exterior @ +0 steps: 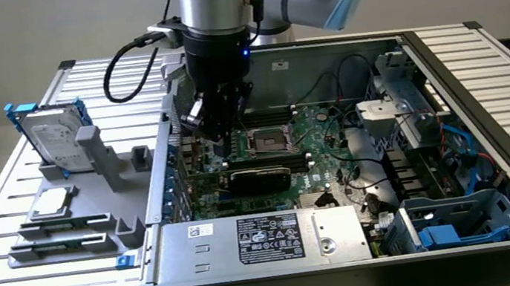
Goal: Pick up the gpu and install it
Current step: 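Press down on the gpu until it lock into place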
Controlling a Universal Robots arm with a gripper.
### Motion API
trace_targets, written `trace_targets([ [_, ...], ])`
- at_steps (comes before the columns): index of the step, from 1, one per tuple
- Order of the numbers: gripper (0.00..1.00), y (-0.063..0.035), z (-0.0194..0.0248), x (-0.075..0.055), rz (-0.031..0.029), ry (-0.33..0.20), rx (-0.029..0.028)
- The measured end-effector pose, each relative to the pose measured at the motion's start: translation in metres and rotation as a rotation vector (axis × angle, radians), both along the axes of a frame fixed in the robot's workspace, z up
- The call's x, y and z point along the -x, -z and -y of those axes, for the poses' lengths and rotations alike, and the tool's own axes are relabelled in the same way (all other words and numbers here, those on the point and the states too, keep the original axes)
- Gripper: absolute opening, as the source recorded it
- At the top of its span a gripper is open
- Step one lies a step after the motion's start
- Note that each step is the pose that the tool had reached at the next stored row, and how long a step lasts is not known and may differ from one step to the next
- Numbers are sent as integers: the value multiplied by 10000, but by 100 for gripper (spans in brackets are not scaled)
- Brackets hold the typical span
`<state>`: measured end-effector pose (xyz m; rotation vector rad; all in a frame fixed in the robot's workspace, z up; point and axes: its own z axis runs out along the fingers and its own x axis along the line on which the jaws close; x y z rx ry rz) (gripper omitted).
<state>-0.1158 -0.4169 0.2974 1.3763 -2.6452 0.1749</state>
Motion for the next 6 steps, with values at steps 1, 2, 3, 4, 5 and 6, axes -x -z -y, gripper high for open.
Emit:
trace_targets([
  [1,11,0,0,0,0,0,-12],
  [2,11,0,0,0,-1,0,-25],
  [3,11,-1,0,0,-1,-1,-37],
  [4,11,-1,0,0,-2,-1,-49],
  [5,11,-1,0,0,-2,-1,-62],
  [6,11,-1,0,0,-1,-1,-75],
])
